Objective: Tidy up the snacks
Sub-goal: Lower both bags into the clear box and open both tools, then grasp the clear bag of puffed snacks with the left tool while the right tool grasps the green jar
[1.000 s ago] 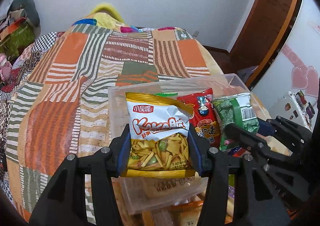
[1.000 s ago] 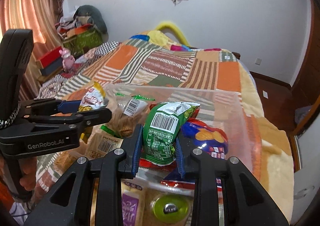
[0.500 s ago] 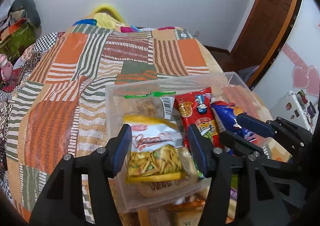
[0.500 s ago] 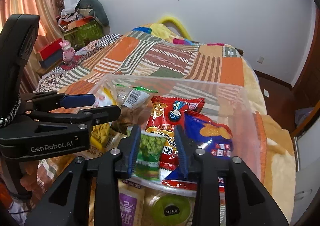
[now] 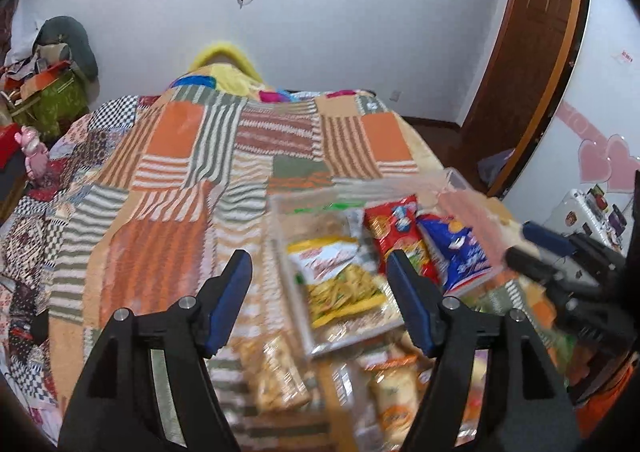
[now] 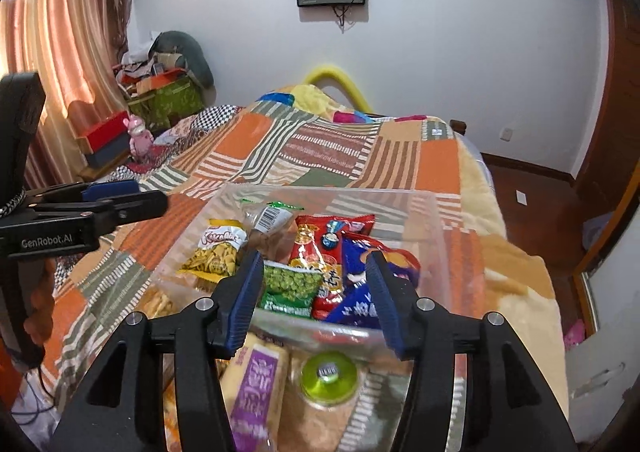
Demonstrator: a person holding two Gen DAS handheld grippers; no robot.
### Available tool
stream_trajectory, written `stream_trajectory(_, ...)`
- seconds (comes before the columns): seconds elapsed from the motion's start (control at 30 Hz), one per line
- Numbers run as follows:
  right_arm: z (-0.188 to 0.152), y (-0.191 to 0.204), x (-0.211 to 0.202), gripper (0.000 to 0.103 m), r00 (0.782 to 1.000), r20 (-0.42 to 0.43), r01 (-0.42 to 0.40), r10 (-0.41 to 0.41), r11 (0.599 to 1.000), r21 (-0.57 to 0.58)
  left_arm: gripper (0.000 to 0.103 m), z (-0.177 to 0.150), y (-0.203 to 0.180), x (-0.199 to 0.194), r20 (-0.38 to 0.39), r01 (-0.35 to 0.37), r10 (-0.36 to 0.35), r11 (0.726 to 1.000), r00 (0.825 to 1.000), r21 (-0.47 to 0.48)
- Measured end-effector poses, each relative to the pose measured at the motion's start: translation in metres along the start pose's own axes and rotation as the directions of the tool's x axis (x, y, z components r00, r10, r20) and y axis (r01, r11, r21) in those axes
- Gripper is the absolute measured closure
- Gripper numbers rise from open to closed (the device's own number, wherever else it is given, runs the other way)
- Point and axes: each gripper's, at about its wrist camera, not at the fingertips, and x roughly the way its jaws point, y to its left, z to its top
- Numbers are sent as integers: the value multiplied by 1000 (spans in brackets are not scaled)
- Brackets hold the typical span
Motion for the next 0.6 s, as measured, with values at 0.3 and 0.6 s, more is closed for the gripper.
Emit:
stream_trajectory(0.3,-38,-14,-8,53,999,-50,23,-20,998,58,34,-54,40,6,-113,-52,49,998,992,-22)
stream_trajectory(0.6,-66,-19,10,53,990,-142,30,-19,997,73,34,-101,41,30,-200,-17,14,1000,980,-14)
